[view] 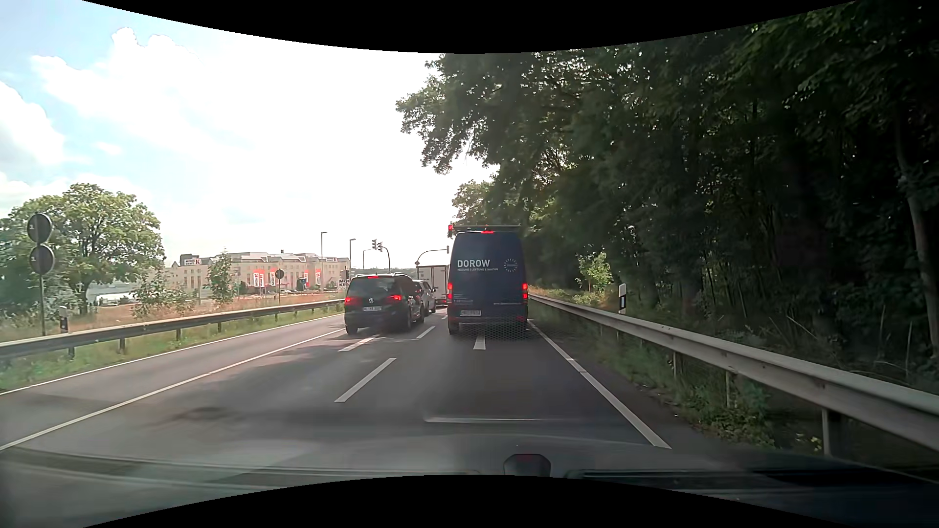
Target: Follow the waypoints while adhering to traffic rules and regulations
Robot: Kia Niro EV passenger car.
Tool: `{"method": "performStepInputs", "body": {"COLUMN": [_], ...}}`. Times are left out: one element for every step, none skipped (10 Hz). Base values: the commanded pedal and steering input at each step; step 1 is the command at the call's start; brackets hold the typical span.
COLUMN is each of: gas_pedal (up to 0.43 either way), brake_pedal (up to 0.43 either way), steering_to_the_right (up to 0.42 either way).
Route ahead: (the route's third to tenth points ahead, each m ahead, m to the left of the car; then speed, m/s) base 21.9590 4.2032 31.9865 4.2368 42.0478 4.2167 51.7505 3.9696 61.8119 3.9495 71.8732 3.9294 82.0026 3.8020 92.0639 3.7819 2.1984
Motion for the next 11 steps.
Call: {"method": "performStepInputs", "body": {"gas_pedal": [0.000, 0.000, 0.000, 0.000, 0.000, 0.000, 0.000, 0.000, 0.000, 0.000, 0.000], "brake_pedal": [0.213, 0.195, 0.183, 0.183, 0.183, 0.189, 0.183, 0.177, 0.171, 0.165, 0.159], "steering_to_the_right": [-0.005, -0.005, -0.005, -0.005, -0.005, -0.005, -0.005, -0.004, -0.005, -0.005, -0.005]}}
